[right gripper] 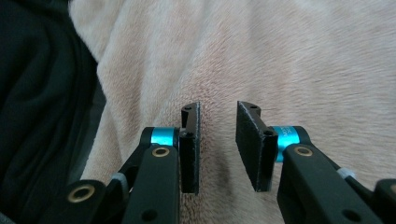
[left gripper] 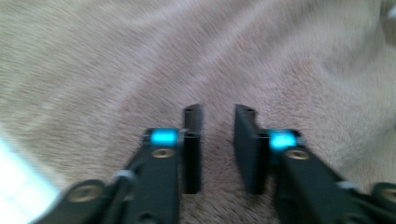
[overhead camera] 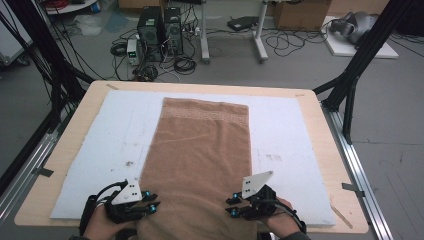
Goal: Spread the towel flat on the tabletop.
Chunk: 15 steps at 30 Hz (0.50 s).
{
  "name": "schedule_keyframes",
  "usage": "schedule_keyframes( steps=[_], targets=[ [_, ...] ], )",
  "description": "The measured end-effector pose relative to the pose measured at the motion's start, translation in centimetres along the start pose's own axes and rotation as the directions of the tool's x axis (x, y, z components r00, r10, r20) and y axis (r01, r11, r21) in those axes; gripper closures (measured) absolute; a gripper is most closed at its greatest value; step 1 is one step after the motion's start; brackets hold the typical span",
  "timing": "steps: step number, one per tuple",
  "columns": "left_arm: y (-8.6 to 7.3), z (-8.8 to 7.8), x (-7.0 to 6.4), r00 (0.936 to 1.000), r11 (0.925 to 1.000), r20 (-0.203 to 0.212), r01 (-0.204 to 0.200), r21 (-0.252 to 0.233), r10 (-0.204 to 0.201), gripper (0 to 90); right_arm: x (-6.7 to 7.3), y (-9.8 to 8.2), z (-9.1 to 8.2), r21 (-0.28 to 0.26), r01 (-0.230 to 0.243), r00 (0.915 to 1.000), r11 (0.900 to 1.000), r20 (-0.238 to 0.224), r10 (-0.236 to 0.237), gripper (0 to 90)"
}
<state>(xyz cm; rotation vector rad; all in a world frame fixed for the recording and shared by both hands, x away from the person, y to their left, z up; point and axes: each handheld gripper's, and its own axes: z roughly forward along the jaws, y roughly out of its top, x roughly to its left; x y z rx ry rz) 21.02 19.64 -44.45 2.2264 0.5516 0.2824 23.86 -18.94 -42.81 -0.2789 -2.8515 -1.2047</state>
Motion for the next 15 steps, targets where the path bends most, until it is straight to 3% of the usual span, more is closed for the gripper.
schedule_keyframes(
  steps=[1,3,4,8,10,12,13,15],
  targets=[
    [0.0,0.0,0.0,1.0000,1.0000,0.000,0.003,-0.003,-0.003,86.3,0.0,-0.1,0.5,0.022,-0.001,1.0000,1.000,-0.002,0.001,72.5],
    [-0.1,-0.2,0.1,0.9996,0.9997,0.009,0.026,-0.001,-0.026,88.0,0.0,-0.2,1.2,0.056,0.006,0.9999,0.998,-0.012,-0.005,79.8],
    [-0.2,-0.3,0.1,0.9995,0.9996,0.009,0.029,0.004,-0.029,88.2,0.1,-0.3,1.2,0.046,0.001,0.9998,0.999,-0.018,0.000,84.7],
    [-0.6,-1.4,-0.4,0.9998,0.9998,0.011,0.019,0.001,-0.019,88.4,0.5,-0.2,0.9,0.069,0.019,0.9988,0.997,-0.047,-0.016,87.8],
    [-0.6,-1.9,-0.4,0.9992,0.9995,0.031,0.027,-0.017,-0.026,88.9,0.3,-0.3,-0.1,0.040,0.008,0.9996,0.999,-0.028,-0.007,83.5],
    [-0.5,-2.0,0.0,0.9988,0.9987,0.021,0.044,-0.026,-0.044,72.9,-0.2,-0.6,-0.8,0.012,-0.026,0.9996,1.000,0.010,0.026,79.6],
    [-0.5,-1.9,0.1,0.9987,0.9984,0.024,0.046,-0.032,-0.046,69.9,-0.7,-0.7,-0.9,0.011,-0.038,0.9987,0.999,0.036,0.037,77.2],
    [-0.4,-1.3,0.5,0.9990,0.9990,0.013,0.043,-0.013,-0.043,65.8,-1.2,-1.0,-0.9,0.016,-0.055,0.9975,0.998,0.046,0.054,74.1]
  ],
)
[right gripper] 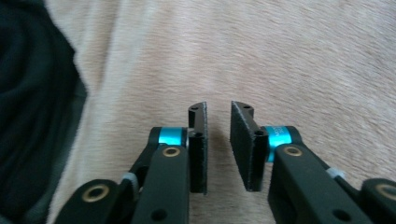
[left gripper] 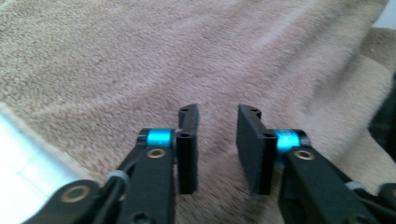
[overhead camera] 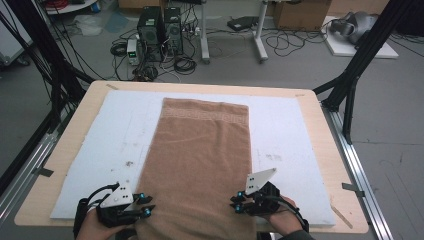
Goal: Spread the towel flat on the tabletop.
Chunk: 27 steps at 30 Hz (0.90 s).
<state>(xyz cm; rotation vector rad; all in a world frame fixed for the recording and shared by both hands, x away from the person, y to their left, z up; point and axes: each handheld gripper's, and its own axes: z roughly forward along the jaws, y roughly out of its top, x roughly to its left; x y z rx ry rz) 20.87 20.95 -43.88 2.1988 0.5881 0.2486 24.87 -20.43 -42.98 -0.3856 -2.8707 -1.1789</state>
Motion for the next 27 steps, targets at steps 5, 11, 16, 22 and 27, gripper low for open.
schedule_keyframes(
  steps=[5,11,16,22,27],
  targets=[
    [-0.2,0.8,0.1,0.9989,0.9989,-0.002,0.047,-0.005,-0.047,86.2,-0.2,-0.4,0.9,0.011,0.001,0.9996,1.000,0.029,-0.001,82.2],
    [-0.7,0.0,-1.2,0.9998,0.9999,-0.016,0.012,-0.005,-0.012,87.5,0.3,-0.6,0.5,-0.002,0.015,0.9999,1.000,-0.007,-0.015,87.0],
    [-1.0,-1.3,-2.9,0.9999,0.9999,-0.006,-0.008,-0.010,0.008,87.2,1.8,-0.7,-0.2,-0.013,0.027,0.9986,1.000,-0.045,-0.027,86.2],
    [0.0,-2.0,-1.9,0.9999,0.9990,-0.011,0.008,-0.043,-0.008,66.9,0.2,-0.6,-1.0,-0.109,-0.066,0.9976,0.992,-0.027,0.063,66.8],
    [1.3,-1.6,0.6,0.9992,0.9963,-0.018,0.034,-0.079,-0.035,66.0,-1.9,0.3,-1.0,-0.141,-0.113,0.9931,0.984,0.013,0.116,55.7]
  ],
)
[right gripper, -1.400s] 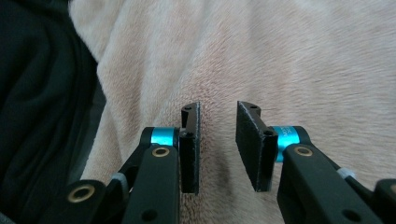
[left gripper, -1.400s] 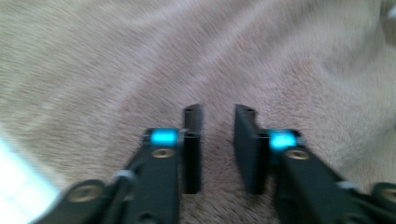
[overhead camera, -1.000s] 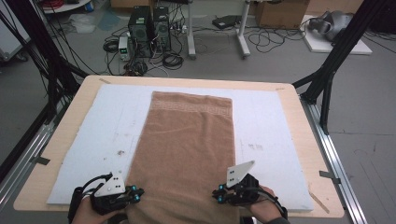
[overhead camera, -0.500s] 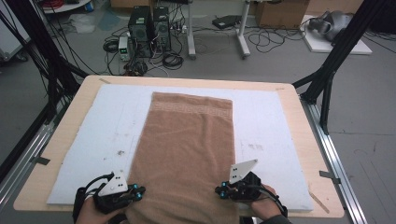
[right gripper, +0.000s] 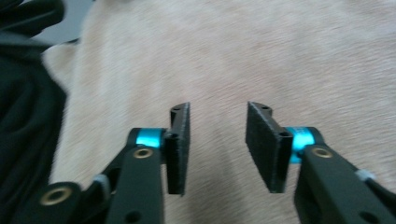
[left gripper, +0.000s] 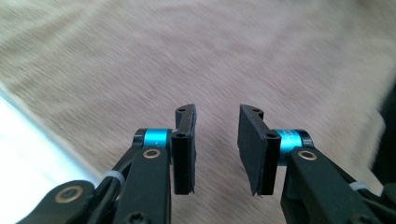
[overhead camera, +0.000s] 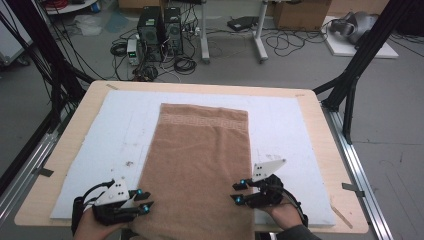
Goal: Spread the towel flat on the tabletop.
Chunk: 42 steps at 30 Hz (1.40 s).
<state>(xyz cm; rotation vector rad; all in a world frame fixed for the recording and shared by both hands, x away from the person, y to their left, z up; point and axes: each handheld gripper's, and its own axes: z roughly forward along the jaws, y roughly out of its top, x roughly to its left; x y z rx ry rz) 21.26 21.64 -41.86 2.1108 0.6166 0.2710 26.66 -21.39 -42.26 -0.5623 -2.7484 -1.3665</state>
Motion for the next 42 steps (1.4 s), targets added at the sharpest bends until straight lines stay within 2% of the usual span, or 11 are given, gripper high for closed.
schedule_keyframes(
  steps=[4,9,12,16,19,22,24,28,35,37,42],
  targets=[
    [1.1,0.6,2.0,0.9997,0.9982,-0.002,0.026,-0.054,-0.026,59.8,-1.9,0.9,0.2,-0.020,-0.042,0.9983,0.999,0.041,0.043,43.9],
    [2.3,1.8,4.2,0.9959,0.9922,-0.033,0.081,-0.095,-0.084,49.8,-3.7,1.6,0.3,-0.030,-0.069,0.9919,0.997,0.104,0.072,38.1],
    [3.1,2.5,5.4,0.9958,0.9938,-0.038,0.081,-0.076,-0.084,46.0,-4.9,1.8,-0.3,-0.033,-0.087,0.9888,0.996,0.119,0.090,36.1],
    [4.6,3.4,6.8,0.9947,0.9969,-0.078,0.064,-0.047,-0.067,42.4,-6.4,2.6,-1.2,-0.021,-0.093,0.9827,0.995,0.159,0.095,33.0],
    [5.6,3.6,7.8,0.9933,0.9953,-0.083,0.076,-0.060,-0.081,41.8,-7.4,3.4,-1.9,-0.044,-0.094,0.9785,0.995,0.180,0.101,32.9],
    [6.2,3.8,8.7,0.9904,0.9913,-0.077,0.109,-0.074,-0.115,41.1,-8.1,4.0,-2.2,-0.059,-0.091,0.9751,0.994,0.197,0.101,32.7],
    [6.3,3.9,9.0,0.9895,0.9907,-0.082,0.113,-0.077,-0.119,40.6,-8.3,4.3,-2.2,-0.050,-0.089,0.9731,0.995,0.209,0.097,32.1],
    [6.2,3.9,9.7,0.9864,0.9885,-0.084,0.136,-0.065,-0.142,41.5,-8.6,4.4,-1.8,-0.034,-0.086,0.9746,0.996,0.204,0.091,32.8],
    [7.5,3.1,10.5,0.9865,0.9910,-0.108,0.116,-0.067,-0.123,41.9,-9.2,5.1,-1.6,-0.006,-0.075,0.9745,0.997,0.212,0.075,32.2],
    [8.2,3.0,11.1,0.9857,0.9916,-0.115,0.117,-0.055,-0.123,41.4,-9.6,5.7,-1.8,-0.003,-0.071,0.9724,0.997,0.223,0.070,32.1],
    [9.8,2.9,12.3,0.9832,0.9902,-0.130,0.120,-0.072,-0.128,41.2,-10.9,7.1,-2.2,0.000,-0.065,0.9644,0.998,0.257,0.062,32.3]
  ],
)
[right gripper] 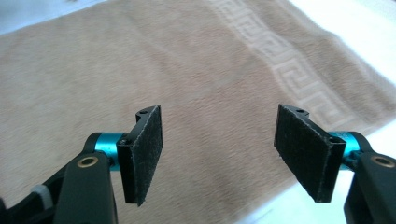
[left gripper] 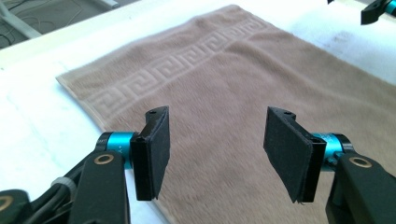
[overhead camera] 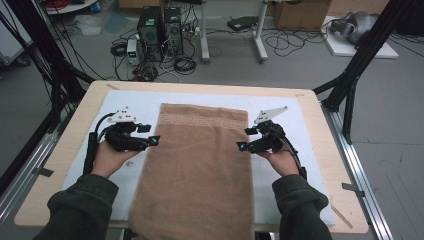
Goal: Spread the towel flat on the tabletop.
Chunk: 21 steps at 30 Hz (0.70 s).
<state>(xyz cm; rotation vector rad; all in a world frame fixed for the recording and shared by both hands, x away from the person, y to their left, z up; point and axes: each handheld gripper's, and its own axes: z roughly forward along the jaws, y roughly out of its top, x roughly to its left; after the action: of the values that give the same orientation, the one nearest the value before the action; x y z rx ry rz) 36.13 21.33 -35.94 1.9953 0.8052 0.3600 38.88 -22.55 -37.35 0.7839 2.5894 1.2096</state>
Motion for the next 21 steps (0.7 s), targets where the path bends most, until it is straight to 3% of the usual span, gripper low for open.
schedule_keyframes(
  steps=[4,7,12,15,21],
  targets=[
    [0.5,0.4,0.3,1.0000,0.9999,-0.003,-0.005,-0.015,0.005,41.6,-0.6,0.2,0.7,0.005,-0.010,0.9999,1.000,-0.004,0.010,32.5],
    [0.6,1.0,1.0,0.9998,0.9996,-0.015,0.013,-0.026,-0.014,42.3,-1.2,0.4,1.2,0.012,-0.020,0.9998,1.000,0.003,0.020,32.7],
    [0.8,2.8,2.2,0.9993,0.9995,-0.023,0.030,-0.010,-0.030,42.2,-2.2,0.7,1.9,0.018,-0.042,0.9991,0.999,0.007,0.042,33.1],
    [0.5,3.6,2.7,0.9988,0.9991,-0.028,0.041,-0.006,-0.041,42.3,-2.8,0.6,2.3,-0.005,-0.045,0.9988,0.999,0.019,0.046,34.1],
    [-0.1,4.9,3.2,0.9981,0.9974,-0.018,0.059,0.042,-0.058,41.6,-3.5,0.0,3.7,0.032,-0.073,0.9968,0.997,0.036,0.072,33.4]
  ],
)
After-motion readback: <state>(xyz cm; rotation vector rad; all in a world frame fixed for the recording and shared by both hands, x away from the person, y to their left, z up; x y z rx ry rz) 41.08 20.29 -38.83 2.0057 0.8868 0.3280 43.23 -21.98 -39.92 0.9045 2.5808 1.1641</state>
